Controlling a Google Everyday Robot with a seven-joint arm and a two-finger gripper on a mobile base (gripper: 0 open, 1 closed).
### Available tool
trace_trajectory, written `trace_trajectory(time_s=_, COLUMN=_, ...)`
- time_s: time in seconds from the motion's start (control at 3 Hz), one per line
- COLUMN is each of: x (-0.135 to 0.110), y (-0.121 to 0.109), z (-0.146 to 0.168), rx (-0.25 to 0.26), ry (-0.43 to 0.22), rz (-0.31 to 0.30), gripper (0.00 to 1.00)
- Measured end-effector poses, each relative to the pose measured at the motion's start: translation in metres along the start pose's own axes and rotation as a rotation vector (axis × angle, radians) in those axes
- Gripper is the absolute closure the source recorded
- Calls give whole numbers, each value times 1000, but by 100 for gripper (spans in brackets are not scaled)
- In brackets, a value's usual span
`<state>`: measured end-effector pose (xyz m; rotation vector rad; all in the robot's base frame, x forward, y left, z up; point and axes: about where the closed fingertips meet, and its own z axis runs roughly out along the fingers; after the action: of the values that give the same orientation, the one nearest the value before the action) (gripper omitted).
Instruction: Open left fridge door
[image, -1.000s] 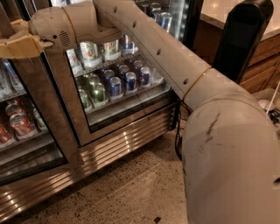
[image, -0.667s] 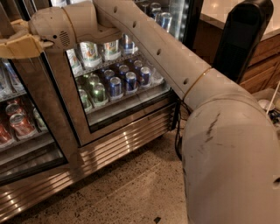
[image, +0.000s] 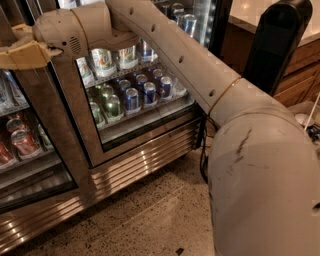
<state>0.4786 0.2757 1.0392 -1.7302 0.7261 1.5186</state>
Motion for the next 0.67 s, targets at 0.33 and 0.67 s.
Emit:
trace_trajectory(time_s=0.33, x=0, y=0, z=1, rx=-2, ry=0, rz=0, gripper=100)
trace_trajectory(time_s=0.67, x=0, y=4, z=1, rx=-17, ry=1, rz=-1, gripper=100)
